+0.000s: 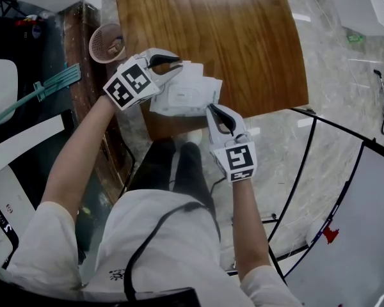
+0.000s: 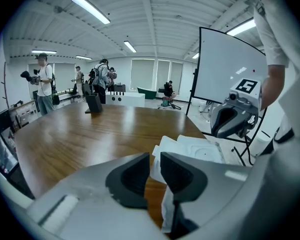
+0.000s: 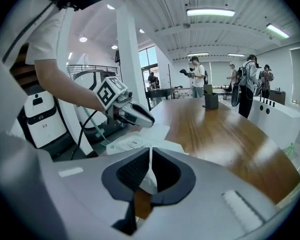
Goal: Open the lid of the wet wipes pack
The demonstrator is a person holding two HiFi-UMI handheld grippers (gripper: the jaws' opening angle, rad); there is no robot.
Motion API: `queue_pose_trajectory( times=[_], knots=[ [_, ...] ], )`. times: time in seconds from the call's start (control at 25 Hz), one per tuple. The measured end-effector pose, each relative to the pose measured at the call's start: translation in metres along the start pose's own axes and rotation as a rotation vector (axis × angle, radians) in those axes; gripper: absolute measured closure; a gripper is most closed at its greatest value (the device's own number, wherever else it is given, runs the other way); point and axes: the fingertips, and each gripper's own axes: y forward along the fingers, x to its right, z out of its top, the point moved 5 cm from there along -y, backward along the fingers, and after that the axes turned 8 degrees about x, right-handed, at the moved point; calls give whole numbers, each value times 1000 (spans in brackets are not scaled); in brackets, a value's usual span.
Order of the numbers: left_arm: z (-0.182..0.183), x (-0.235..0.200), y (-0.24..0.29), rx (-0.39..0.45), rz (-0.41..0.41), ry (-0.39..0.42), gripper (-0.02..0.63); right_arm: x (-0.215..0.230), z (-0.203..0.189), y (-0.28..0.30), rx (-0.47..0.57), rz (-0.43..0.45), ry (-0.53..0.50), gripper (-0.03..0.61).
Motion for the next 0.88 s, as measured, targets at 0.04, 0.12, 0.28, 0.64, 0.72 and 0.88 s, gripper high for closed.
queue_pose_trajectory(
  times=[0.04,0.12,0.28,0.64,0.72,0.88],
  knots=[
    [-2,-1,1,-1,4,-6,534,0,-1,-2,1,-6,6,557],
    [-4,-2,4,-6,13,-13,532,2,0,-6,3,-19,15,557],
    [-5,-3,6,-8,28,-10,532,2,-1,-12,13,-26,24,557],
    [11,-1,-5,18,87,24,489,3,10,-24,37,-37,16,557],
    [17,-1,-10,34,116,33,489,2,16,-27,47,-32,7,557],
    [36,5,-30,92,183,41,535,-2,33,-38,90,-24,1,557]
  ],
)
